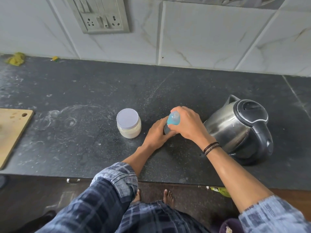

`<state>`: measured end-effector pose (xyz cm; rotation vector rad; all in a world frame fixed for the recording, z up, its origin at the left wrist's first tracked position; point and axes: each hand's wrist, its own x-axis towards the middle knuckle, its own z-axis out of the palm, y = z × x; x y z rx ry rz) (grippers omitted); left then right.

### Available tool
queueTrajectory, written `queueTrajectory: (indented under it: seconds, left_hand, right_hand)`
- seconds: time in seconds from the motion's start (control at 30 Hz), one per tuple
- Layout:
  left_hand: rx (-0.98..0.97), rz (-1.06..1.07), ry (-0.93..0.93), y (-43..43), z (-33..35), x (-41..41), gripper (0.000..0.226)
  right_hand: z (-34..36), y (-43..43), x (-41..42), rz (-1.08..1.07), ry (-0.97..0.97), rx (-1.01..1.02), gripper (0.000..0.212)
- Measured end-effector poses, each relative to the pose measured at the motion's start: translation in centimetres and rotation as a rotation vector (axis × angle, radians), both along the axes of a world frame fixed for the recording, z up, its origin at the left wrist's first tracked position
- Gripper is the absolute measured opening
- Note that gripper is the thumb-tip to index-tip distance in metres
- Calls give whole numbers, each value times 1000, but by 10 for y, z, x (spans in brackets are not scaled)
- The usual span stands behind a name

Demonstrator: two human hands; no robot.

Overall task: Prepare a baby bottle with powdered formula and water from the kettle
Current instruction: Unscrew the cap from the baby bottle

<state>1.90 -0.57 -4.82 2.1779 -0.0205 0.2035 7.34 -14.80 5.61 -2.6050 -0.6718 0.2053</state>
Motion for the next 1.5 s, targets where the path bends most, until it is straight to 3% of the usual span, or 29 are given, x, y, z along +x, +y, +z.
queueTrajectory:
  seconds: [0.67, 0.93, 1.2, 1.33, 1.5]
  left_hand:
    - [-1, -55, 16, 6, -20, 8, 57]
    - [-5, -44, -3, 5, -19, 6, 58]
    - [-11, -52, 2, 6, -20, 9, 53]
    - [-12, -50, -17, 5, -18, 8, 57]
    - [-1, -39, -20, 6, -18, 7, 57]
  right_hand:
    - [9, -3, 14, 164, 117, -88, 56]
    - [4, 11, -2, 11, -2, -107, 42]
    - [15, 10, 6, 75, 118, -95, 50]
    - [17, 9, 4, 79, 72, -92, 60]
    - [12, 10, -4, -22, 9, -63, 45]
